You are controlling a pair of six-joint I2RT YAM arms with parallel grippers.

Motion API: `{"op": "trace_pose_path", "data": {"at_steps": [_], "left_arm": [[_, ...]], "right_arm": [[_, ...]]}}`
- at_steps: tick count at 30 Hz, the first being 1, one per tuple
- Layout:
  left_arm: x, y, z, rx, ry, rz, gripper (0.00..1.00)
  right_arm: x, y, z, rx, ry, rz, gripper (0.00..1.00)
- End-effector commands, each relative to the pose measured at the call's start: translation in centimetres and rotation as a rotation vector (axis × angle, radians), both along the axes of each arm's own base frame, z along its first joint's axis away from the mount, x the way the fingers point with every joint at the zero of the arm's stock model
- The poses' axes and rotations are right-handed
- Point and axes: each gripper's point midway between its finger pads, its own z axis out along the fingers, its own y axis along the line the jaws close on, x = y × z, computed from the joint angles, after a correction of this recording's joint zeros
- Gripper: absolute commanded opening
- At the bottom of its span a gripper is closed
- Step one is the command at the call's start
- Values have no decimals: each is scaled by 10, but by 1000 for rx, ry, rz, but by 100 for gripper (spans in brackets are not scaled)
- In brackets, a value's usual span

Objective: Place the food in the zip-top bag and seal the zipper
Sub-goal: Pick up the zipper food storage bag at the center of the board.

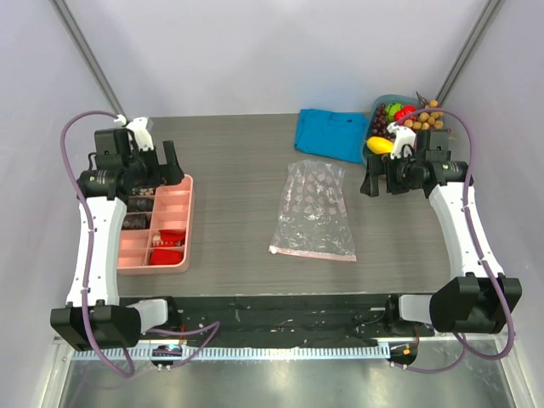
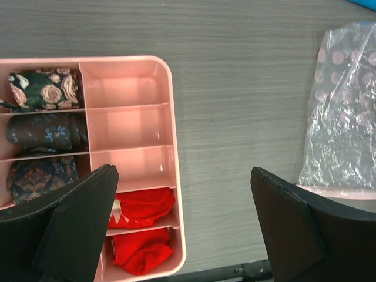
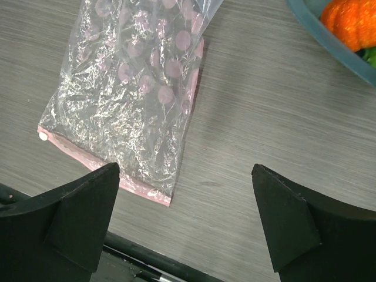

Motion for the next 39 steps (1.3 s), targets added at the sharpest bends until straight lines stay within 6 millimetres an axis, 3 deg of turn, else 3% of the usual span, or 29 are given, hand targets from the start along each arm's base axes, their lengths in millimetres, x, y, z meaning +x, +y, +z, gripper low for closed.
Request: {"op": "trace_pose_path", "data": {"at_steps": [1,6,7,14,19,25,30,32,35,39], "left_arm": [[14,6,6,17,-68,41,100],[14,7,5,31,-68,39,100],[13,6,5,29,-65,31,100],[11,1,8,17,-83,10,100],[4,-7,15,-10,-131,-16,100],[-2,-18,20,-49,-184,-68,100],[-8,-29,17,-67,-196,-137,100],[-9,-32,15,-72,-195,-157,100],[-12,-37,10,-76,-181,-188,100],[-15,-39,4,-65,-169,-211,100]], "right_arm": [[2,10,-3,36,0,16,100],[3,21,-20,29,49,69,100],[0,37,-23,21,58,123,100],[-9,81,-64,-179,126,287,100],[-9,93,-95,-335,166,354,97],[9,92,-123,-448,184,318,95],[-16,109,-131,-372,259,466,93],[-35,119,-129,-342,259,555,93],[-61,127,-135,-377,266,700,94],[-77,131,-148,-482,233,824,94]]}}
